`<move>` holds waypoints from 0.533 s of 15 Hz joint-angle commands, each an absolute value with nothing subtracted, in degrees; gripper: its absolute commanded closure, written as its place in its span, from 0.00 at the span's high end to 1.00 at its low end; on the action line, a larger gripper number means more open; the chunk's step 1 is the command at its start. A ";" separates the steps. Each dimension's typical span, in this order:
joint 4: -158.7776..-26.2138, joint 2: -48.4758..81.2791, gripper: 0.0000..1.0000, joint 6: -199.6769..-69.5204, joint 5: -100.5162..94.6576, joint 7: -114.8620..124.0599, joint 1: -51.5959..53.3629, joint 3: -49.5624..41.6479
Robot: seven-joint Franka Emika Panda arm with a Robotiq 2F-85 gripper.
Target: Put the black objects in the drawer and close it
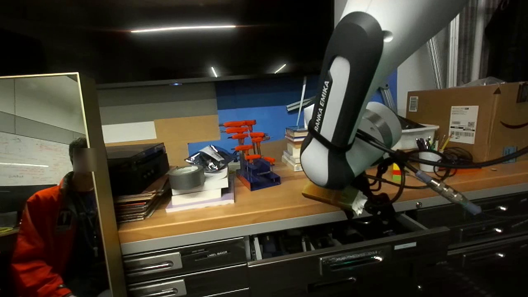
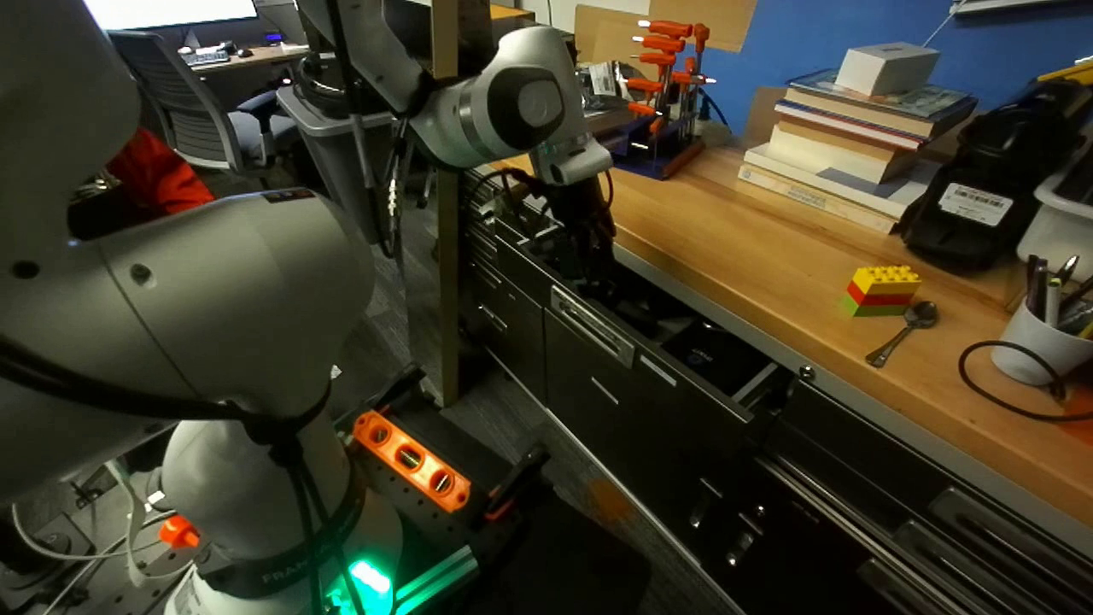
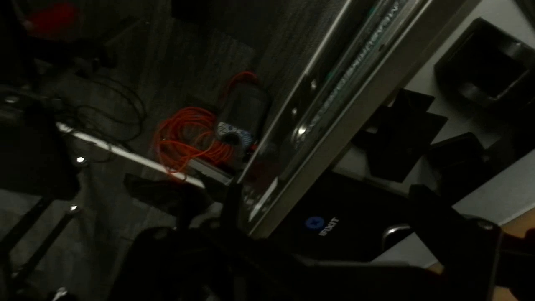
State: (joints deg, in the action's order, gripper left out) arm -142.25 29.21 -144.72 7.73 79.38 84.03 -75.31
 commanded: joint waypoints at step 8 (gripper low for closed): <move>-134.93 24.01 1.00 -106.01 -1.78 89.01 77.67 -67.80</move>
State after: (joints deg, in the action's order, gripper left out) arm -136.42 28.17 -110.88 -0.11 89.47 85.53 -74.64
